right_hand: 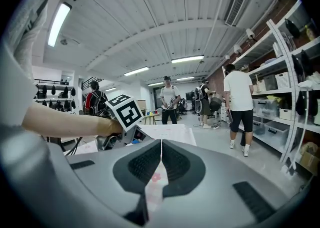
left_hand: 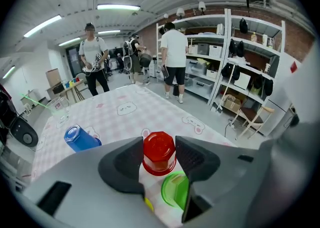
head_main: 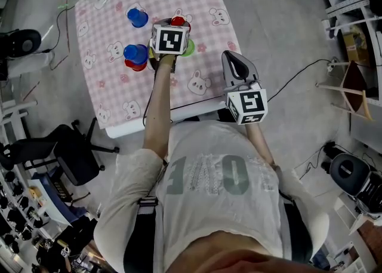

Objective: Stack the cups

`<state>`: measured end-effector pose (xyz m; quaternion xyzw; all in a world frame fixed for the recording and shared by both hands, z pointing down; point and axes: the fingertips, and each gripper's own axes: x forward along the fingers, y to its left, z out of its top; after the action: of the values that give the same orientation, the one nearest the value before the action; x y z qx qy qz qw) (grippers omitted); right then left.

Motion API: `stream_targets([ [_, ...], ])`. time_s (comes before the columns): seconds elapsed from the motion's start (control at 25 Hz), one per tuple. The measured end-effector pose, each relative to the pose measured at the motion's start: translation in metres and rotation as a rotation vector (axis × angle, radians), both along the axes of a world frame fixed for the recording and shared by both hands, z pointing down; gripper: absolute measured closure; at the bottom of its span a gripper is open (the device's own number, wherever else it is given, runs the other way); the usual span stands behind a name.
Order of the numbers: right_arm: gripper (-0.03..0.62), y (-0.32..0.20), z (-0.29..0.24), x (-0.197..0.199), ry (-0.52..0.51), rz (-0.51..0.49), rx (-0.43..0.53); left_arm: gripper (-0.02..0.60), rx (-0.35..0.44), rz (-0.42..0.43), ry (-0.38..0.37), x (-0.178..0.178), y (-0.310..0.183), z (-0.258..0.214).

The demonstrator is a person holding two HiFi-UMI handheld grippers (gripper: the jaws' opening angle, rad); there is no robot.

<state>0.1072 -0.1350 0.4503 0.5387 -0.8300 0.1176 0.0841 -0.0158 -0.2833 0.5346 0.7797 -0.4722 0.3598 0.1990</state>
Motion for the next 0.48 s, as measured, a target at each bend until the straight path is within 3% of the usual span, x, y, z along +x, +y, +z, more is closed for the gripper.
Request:
stream_targets([
  [0.16,0.565,0.001,-0.003,-0.001,-0.003,0.004,-0.001,0.367,0.002,-0.005,0.015,-0.006,0.008,-0.014],
  [0.48,0.565,-0.005,-0.005,-0.01,-0.014,-0.037,0.007,0.368,0.183,-0.004,0.077,-0.015,0.044,-0.107],
])
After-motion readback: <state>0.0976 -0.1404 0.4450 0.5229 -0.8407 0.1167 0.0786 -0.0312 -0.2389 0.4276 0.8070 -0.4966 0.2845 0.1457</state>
